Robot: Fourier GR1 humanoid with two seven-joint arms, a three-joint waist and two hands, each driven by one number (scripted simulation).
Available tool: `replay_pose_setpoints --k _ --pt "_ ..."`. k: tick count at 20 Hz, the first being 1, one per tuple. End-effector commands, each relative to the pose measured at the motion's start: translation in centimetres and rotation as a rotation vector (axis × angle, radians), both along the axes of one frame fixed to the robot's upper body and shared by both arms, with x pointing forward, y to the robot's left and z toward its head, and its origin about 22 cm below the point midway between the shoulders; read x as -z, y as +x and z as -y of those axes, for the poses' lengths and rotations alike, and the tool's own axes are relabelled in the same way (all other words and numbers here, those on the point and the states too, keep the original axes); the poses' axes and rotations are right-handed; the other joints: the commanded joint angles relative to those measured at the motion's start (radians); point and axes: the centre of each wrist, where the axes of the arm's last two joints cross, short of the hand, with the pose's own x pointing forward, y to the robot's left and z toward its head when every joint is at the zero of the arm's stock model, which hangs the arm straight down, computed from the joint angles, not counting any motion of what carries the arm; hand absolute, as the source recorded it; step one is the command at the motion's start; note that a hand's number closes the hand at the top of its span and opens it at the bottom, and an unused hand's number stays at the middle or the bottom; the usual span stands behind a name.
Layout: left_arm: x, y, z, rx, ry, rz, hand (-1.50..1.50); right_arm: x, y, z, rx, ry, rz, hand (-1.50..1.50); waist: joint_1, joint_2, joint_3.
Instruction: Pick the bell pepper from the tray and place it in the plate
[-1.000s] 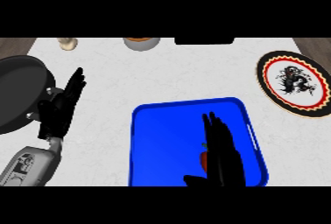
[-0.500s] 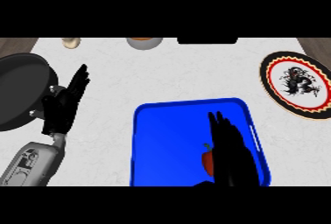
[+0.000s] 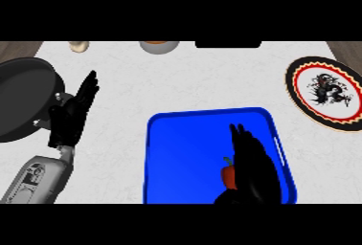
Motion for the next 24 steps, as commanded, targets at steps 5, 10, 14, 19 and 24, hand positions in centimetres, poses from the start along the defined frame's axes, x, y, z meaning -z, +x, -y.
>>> replay_pose_setpoints --k 5,10,14,19,24 --pt "0.4 -0.1 0.8 -0.004 -0.01 -0.004 0.0 3.4 -0.1 -0.8 0.044 -0.08 -0.165 -1.5 -0.002 -0.001 0.0" --pt "-1.3 0.1 -1.1 0.009 0.0 -0.003 0.0 6.4 0.8 1.9 0.04 -0.087 -0.195 -1.5 0.0 -0.001 0.001" --pt "1.1 -1.0 0.3 0.012 -0.004 -0.016 0.0 8.0 0.4 3.3 0.058 -0.078 -0.182 -1.5 -0.001 -0.001 0.0" --pt "1.4 -0.5 1.0 0.022 -0.011 -0.002 0.0 7.7 1.6 1.7 0.055 -0.07 -0.225 -1.5 -0.002 0.0 0.0" --pt "0.1 0.0 -1.7 -0.004 -0.002 -0.011 0.0 9.3 0.8 3.1 0.02 -0.123 -0.118 1.5 -0.002 0.0 0.0"
